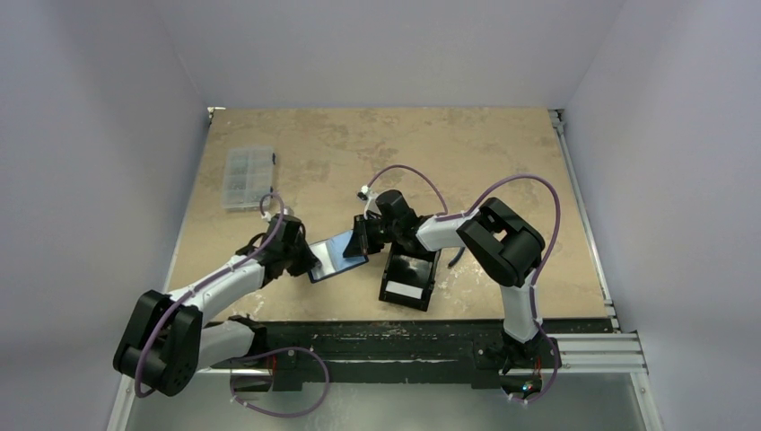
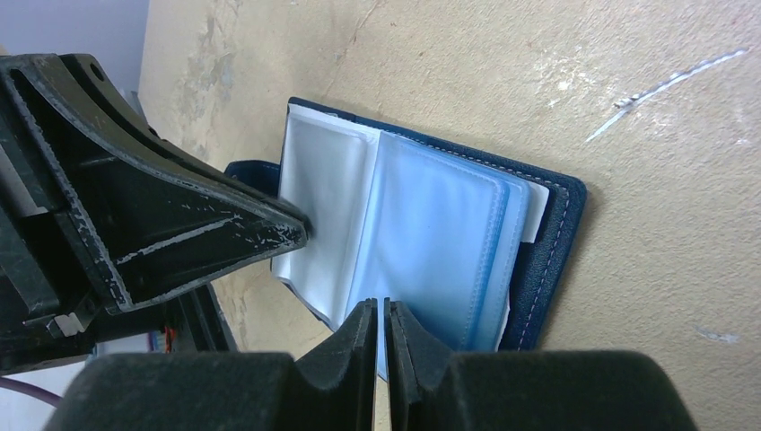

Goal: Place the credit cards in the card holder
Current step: Open the card holder at the center of the board.

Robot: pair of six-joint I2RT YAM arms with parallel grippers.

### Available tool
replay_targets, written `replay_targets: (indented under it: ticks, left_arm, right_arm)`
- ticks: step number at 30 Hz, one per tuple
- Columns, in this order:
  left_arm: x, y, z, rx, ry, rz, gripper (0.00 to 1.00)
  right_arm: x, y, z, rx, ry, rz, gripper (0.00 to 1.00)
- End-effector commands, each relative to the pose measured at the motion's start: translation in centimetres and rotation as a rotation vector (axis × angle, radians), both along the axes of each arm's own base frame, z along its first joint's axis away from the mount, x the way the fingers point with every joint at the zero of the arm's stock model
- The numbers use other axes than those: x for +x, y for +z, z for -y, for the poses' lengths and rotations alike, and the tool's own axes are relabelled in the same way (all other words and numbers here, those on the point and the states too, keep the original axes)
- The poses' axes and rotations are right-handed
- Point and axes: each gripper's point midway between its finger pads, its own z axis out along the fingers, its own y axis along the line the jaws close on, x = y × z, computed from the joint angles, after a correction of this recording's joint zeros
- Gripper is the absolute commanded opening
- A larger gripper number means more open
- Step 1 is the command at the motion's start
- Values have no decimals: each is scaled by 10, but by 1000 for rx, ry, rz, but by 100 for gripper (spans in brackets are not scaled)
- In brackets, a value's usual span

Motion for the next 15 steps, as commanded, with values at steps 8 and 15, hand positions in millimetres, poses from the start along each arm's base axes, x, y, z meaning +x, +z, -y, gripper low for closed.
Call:
replay_targets:
  ticks: [8,15]
  left_arm:
    - [-33,-31,-40,129,92,-110,0]
    - [-27,-23,-23,47,40,-78,0]
  right_arm:
    - [5,-29,35,-202,-52,46,19]
    - [7,3,20,-220,0,126,30]
